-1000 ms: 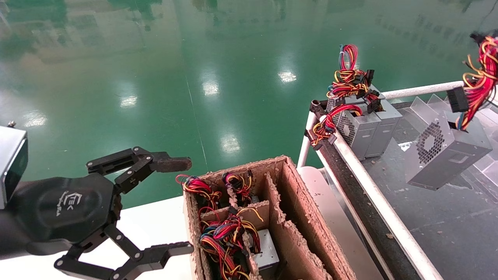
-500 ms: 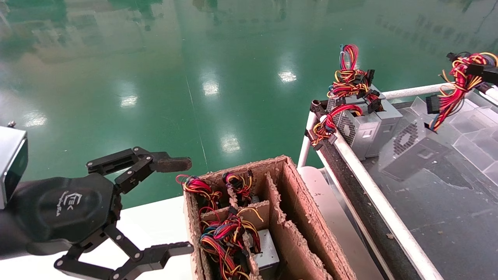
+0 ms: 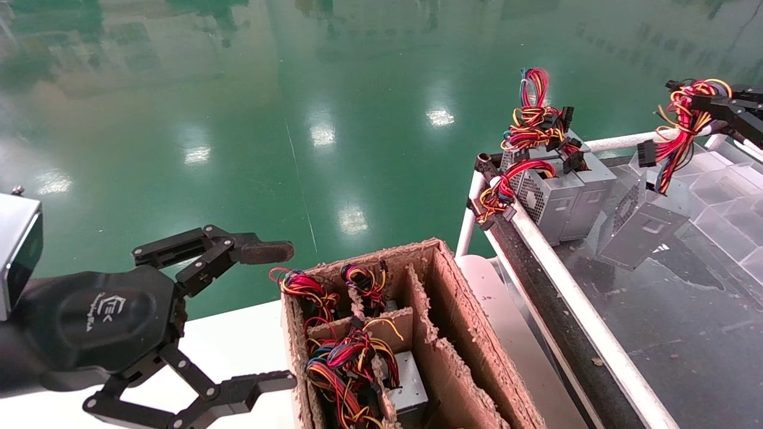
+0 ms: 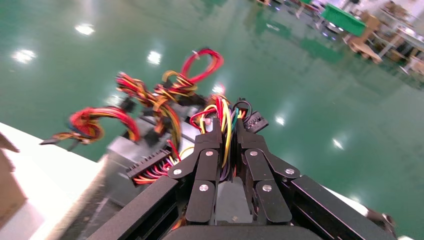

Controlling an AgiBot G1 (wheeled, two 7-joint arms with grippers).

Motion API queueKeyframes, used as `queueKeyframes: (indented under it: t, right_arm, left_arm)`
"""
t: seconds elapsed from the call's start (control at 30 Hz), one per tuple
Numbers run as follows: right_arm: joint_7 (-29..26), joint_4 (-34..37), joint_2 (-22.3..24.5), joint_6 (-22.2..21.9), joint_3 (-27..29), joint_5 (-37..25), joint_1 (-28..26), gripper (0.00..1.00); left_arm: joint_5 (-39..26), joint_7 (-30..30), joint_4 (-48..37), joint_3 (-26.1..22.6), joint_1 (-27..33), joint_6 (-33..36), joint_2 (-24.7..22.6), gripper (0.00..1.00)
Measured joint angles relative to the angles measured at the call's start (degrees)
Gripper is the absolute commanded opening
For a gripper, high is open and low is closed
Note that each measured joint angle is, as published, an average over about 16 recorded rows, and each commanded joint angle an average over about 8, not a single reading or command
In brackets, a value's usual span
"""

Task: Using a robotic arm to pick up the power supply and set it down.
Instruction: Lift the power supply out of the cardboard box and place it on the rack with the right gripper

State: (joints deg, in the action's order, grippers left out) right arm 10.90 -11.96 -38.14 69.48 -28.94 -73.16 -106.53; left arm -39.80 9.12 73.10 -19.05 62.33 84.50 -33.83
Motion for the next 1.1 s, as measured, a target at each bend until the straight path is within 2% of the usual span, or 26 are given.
queueKeyframes:
  t: [0.4, 1.1]
  right_arm:
    - [3.05, 7.03, -6.13, -10.34, -1.38, -2.84, -3.39, 0.0]
    - [6.13, 10.77, -16.51, -22.19, -2.76, -4.98, -3.89, 0.0]
  left_arm:
    - [0.01, -0.01, 0.0, -0.02, 0.0, -0.01, 0.01, 1.0]
    - [0.03, -0.02, 0.0, -0.04, 0.01, -0.02, 0.02, 1.0]
